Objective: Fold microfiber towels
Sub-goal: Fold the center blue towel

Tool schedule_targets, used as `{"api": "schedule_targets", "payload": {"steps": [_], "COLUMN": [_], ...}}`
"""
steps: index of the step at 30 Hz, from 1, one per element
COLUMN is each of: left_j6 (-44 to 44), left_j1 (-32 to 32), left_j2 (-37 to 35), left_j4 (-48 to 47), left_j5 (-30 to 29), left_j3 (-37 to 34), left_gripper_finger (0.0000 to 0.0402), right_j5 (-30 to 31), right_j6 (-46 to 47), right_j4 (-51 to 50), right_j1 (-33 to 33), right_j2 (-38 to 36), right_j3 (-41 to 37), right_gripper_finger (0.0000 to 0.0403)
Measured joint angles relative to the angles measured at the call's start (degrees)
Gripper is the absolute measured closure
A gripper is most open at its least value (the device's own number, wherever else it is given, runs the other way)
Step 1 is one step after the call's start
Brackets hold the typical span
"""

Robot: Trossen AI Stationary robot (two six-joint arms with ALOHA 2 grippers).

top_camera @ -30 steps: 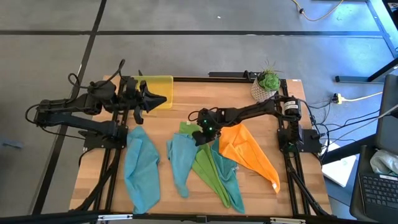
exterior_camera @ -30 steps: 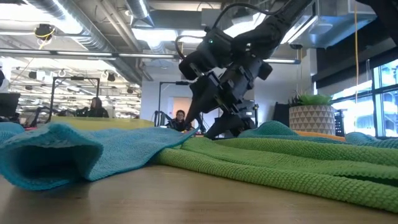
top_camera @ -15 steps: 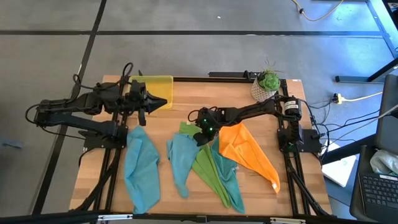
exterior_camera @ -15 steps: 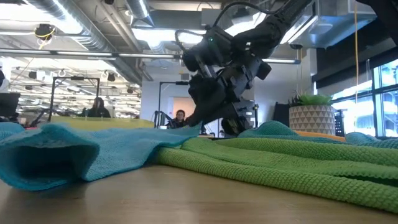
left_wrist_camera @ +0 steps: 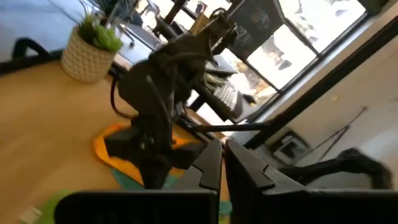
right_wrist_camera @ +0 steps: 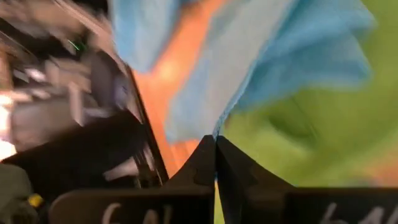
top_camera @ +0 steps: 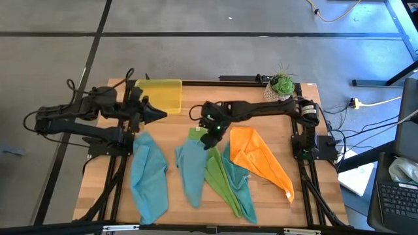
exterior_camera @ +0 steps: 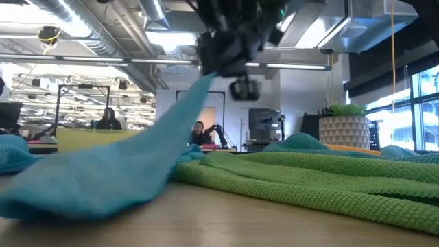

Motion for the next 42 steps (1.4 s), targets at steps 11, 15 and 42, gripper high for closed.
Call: {"api": "schedule_targets", "payload": {"steps": [11,15,42], "left_j6": [-2.3,-2.4,24.7], "left_j1": [-3.2,-4.0,-18.4], "left_j2": [-1.9,-1.2,33.4], "left_j4": [-1.5,-1.7,9.4], "left_j5": [0.8,0.2,2.8], "left_j3": [0.0,0.0,-1.0], "left_gripper_finger": [0.0388,0.0388,0.0388], "right_j5": [11.2,5.6,20.8], "right_j6": [-15.2,-15.3,-9.4], "right_j4": [-42.0,-46.5,-37.5], "right_j1": [-0.2,1.1,0.5], "right_j2": [0.0,0.0,-6.4], "right_j3": [7.7,7.7,-3.8], "right_gripper_finger": [0.0394,0.0393,0.0392]}}
